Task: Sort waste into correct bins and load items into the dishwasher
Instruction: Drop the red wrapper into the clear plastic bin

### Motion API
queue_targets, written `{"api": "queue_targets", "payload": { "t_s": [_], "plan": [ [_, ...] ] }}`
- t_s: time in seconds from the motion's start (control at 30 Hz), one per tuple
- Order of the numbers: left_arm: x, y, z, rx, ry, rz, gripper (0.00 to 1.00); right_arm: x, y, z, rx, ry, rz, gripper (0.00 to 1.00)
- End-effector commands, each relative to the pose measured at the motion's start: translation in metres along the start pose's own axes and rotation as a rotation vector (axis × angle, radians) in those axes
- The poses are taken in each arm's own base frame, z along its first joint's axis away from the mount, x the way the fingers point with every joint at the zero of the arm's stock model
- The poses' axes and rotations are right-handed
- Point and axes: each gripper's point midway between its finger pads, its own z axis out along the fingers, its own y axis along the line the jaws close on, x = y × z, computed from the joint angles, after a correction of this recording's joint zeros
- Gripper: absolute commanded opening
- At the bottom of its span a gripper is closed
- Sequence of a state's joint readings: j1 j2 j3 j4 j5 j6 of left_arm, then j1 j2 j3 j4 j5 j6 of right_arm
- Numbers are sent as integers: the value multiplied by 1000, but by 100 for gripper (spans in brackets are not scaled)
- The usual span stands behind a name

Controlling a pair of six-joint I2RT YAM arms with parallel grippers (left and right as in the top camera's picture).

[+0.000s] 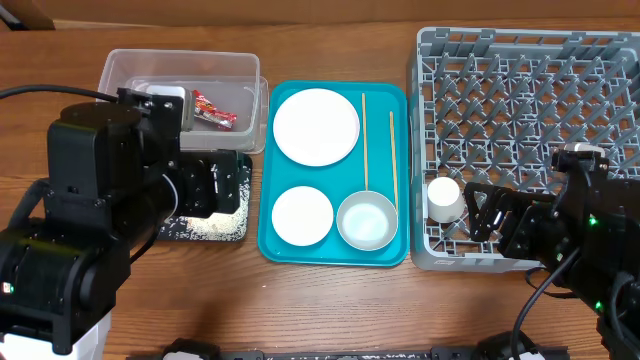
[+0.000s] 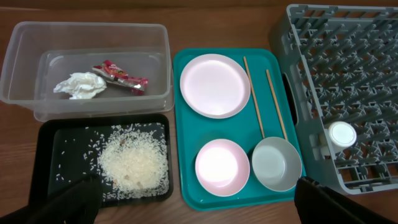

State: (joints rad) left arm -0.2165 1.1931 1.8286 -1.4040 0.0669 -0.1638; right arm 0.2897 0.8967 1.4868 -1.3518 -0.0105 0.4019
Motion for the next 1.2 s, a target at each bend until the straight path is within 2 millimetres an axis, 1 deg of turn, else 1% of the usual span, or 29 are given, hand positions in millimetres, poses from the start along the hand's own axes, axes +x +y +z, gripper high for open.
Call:
{"api": "queue_targets", "payload": {
  "t_s": [0.0, 0.2, 0.3, 0.63, 0.87, 1.17],
  "plan": [
    [-1, -2, -2, 7, -8, 20, 100, -4, 2, -4, -4, -18, -14, 100],
    [-1, -2, 4, 4, 9, 19, 100, -1, 0, -4, 1, -9, -13, 100],
    [-2, -2, 7, 3, 18, 18, 100, 7, -4, -4, 18, 26, -12, 100],
    [-2, -1, 23, -4, 59, 15, 100, 8, -4, -4, 20, 29, -12, 100],
    [-1, 0, 36, -10, 96, 13, 100, 8, -4, -4, 20, 29, -12, 100],
    [0, 2, 58, -20, 157, 9, 100, 8, -4, -4, 20, 29, -12, 100]
  ]
}}
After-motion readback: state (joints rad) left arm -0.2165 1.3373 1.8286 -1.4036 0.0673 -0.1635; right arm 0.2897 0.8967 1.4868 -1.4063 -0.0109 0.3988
